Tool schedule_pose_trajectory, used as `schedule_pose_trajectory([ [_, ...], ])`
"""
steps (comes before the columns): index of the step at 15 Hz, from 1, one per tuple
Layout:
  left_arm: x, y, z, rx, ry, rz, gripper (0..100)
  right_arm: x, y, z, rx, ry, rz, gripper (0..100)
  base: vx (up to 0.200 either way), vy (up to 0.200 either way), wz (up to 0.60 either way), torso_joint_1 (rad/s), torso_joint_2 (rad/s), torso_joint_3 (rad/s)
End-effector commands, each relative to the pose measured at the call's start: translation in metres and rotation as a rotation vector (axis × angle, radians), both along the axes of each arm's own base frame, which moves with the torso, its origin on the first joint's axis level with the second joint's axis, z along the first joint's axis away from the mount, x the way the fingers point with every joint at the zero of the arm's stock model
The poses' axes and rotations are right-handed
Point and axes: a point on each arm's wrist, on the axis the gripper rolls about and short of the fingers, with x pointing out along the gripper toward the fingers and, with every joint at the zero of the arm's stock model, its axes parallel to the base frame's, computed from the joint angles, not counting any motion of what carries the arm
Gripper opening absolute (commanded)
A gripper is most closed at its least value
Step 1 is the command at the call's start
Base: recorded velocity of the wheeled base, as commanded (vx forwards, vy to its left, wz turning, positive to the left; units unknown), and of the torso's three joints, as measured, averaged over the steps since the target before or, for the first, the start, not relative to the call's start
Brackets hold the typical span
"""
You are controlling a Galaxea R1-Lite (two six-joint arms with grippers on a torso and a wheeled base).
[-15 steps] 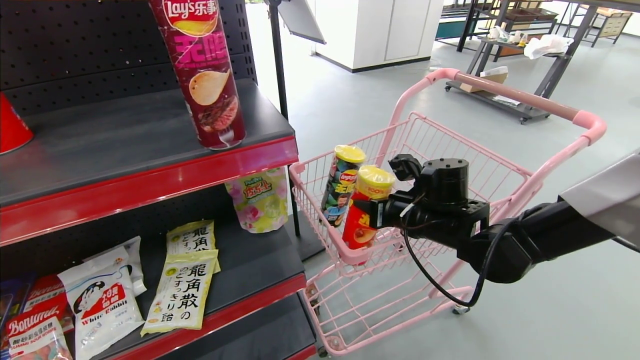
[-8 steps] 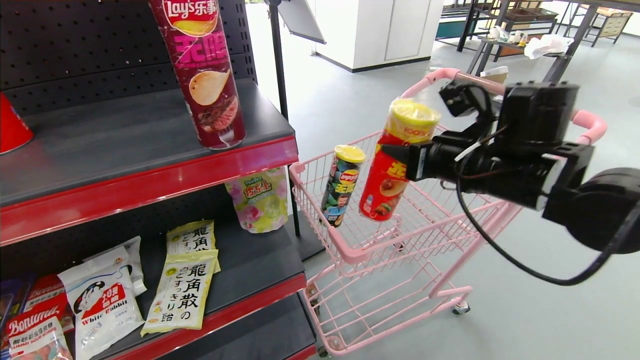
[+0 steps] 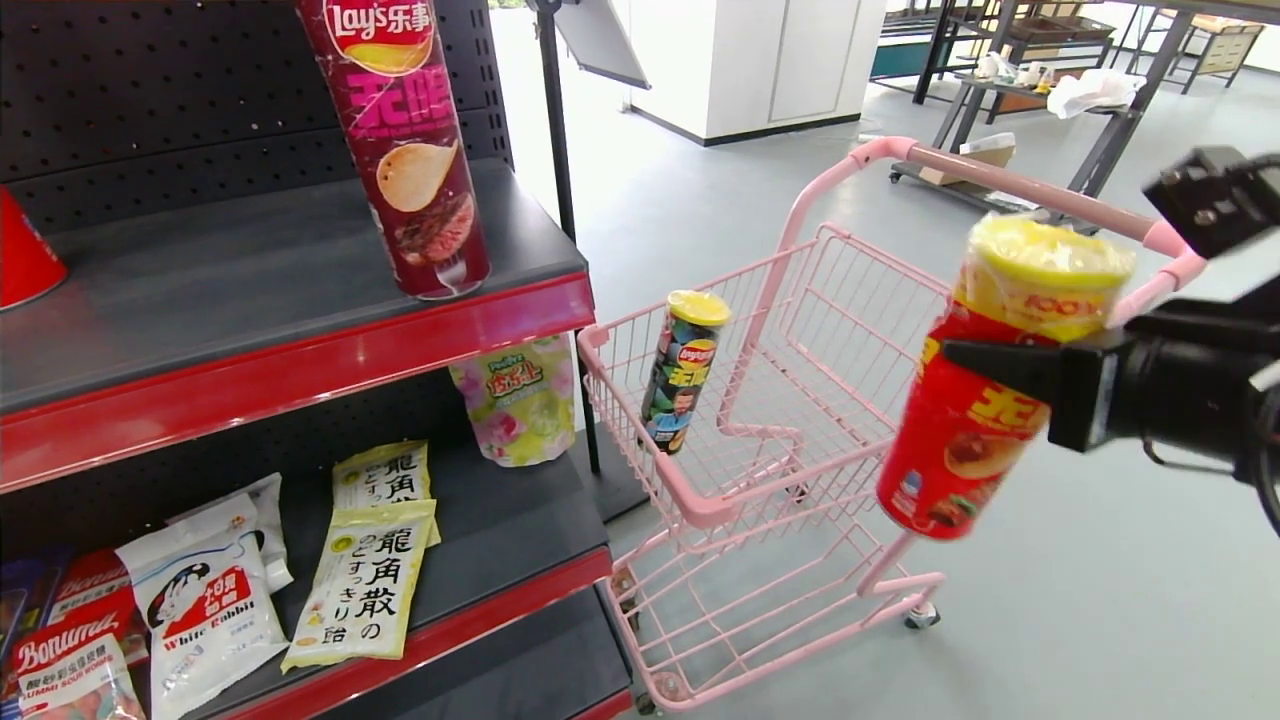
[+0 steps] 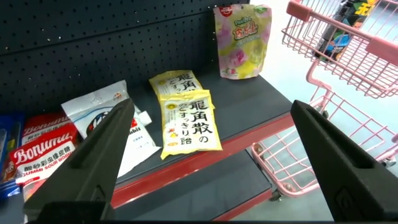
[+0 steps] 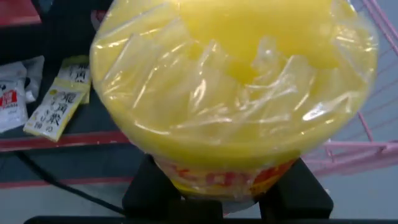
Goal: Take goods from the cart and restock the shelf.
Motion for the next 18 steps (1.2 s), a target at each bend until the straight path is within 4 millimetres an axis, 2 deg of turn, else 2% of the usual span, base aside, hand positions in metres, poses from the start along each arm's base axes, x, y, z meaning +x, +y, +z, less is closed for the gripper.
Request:
schedule_pose_trajectory([
  [1, 0.0, 0.0, 0.0, 0.0, 0.001, -0.001, 100, -0.03, -0.015, -0.013, -0.005, 0.002, 0.016, 0, 0.0, 0.0, 0.0, 0.0, 0.0, 0.0],
  [7, 0.0, 0.0, 0.0, 0.0, -0.001, -0.001, 100, -0.032, -0.015, -0.011, -0.013, -0.011, 0.058, 0, 0.0, 0.0, 0.0, 0.019, -0.07, -0.055],
  [18, 0.0, 0.0, 0.0, 0.0, -0.001, -0.001, 100, -0.018, -0.005, -0.016, -0.044, 0.021, 0.128, 0, 0.0, 0.0, 0.0, 0.167, -0.52, -0.35],
])
